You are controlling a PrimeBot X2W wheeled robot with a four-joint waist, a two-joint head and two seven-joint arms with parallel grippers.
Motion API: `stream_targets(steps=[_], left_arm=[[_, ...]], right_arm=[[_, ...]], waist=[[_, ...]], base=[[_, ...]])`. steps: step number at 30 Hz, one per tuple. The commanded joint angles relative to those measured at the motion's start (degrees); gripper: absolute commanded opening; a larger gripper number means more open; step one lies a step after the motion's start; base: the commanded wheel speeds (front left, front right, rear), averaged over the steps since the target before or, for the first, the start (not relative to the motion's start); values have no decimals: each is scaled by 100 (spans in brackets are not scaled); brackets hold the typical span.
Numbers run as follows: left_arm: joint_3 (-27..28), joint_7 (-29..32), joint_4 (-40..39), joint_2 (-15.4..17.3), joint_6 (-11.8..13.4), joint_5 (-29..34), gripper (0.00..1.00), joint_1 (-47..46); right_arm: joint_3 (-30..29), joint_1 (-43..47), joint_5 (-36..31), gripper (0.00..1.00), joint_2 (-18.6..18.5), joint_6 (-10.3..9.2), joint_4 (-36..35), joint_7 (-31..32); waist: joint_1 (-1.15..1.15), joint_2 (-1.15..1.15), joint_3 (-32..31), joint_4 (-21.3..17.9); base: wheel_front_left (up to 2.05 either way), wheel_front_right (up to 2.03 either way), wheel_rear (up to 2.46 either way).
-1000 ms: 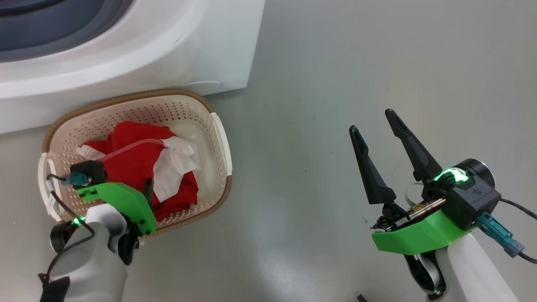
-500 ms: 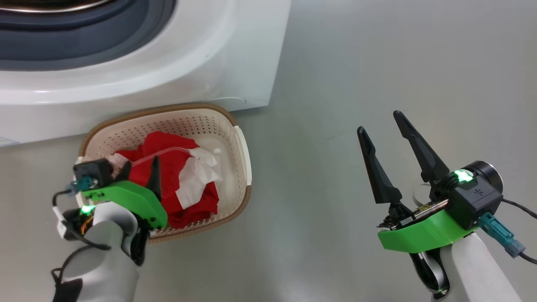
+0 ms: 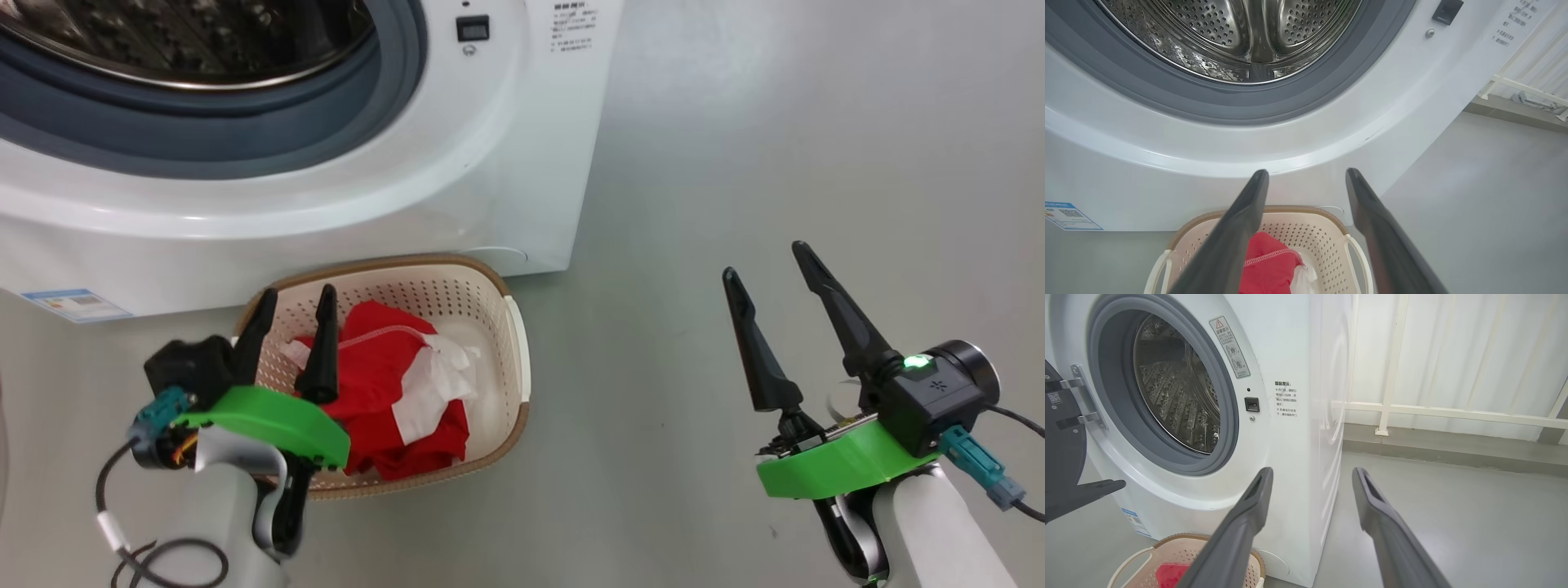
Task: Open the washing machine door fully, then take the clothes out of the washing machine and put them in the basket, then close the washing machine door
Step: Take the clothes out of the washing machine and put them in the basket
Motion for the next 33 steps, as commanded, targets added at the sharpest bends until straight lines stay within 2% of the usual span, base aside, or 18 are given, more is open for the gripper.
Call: stream_targets(steps=[1,7,13,23,33], left_arm=[[194,-69,-245,114,18,88,100,151],[497,-69,-1370,78,114,331,100,752],[574,-69,-2123,56,112,653,100,1242],[709,-70,-2556,56,113,880,100,1857],[820,-70,-2646,42,151,872,100,2242]], right_arm=[[55,37,-59,100,14,20,-115,-36],[-172,154,-85,100,15,20,9,-36],[-495,263,14,100,17,20,174,-36],[-691,439,-62,100,18,20,234,-36],[-770,790,-151,100,18,20,134,-36]], waist=[[0,0,-226,136],[0,0,-505,220],[0,0,-739,268],[0,0,-1076,291],[0,0,-1432,288]], base=[[0,0,0],[0,0,0],[0,0,0],[0,0,0],[0,0,0]])
